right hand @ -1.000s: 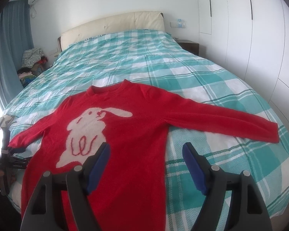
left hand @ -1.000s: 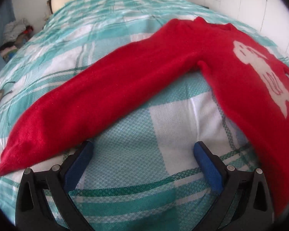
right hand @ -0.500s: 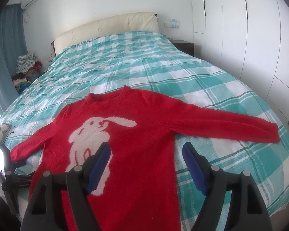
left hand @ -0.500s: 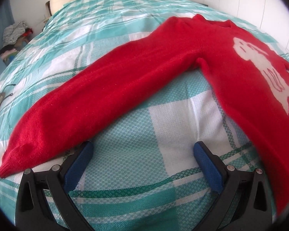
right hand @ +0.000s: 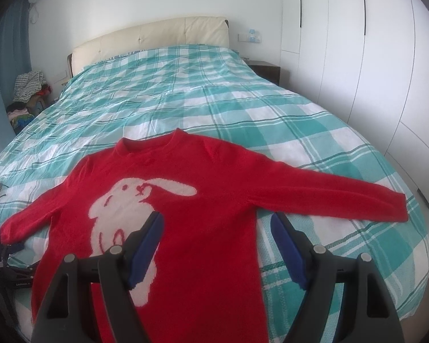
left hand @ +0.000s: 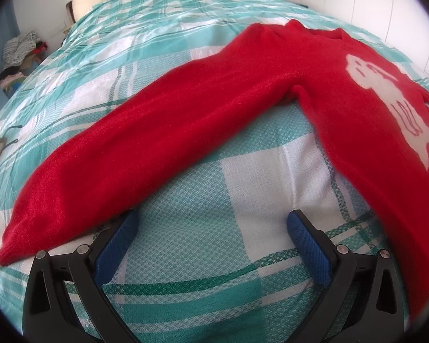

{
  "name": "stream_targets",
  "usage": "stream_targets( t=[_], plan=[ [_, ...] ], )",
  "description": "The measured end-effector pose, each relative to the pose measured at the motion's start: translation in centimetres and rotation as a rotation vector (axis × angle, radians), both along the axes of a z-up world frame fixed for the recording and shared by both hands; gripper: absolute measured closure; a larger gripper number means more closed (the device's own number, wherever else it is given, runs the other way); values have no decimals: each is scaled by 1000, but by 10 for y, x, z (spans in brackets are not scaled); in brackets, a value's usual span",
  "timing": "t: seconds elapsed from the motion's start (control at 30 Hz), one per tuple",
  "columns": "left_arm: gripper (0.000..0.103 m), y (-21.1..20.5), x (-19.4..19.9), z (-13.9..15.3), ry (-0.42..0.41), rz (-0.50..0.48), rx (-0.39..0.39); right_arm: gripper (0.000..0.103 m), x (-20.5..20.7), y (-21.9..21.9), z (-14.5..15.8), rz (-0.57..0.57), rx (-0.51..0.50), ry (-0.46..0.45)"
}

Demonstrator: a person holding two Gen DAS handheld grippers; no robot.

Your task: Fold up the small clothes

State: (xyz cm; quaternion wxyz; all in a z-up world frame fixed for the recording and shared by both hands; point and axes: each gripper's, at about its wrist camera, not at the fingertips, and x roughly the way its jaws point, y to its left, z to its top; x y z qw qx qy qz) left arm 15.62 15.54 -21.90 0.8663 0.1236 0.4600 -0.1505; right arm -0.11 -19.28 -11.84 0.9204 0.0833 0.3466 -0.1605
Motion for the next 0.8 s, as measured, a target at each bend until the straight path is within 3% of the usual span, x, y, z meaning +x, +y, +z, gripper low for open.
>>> stream_targets(
  t=[0.57, 0.8],
  plan=[
    [0, 0, 0, 0, 0, 0, -1, 27, -16, -4, 20, -15, -16, -79],
    [0, 0, 0, 0, 1, 0, 0, 27, -17, -18, 3, -41, 115, -98]
  ],
)
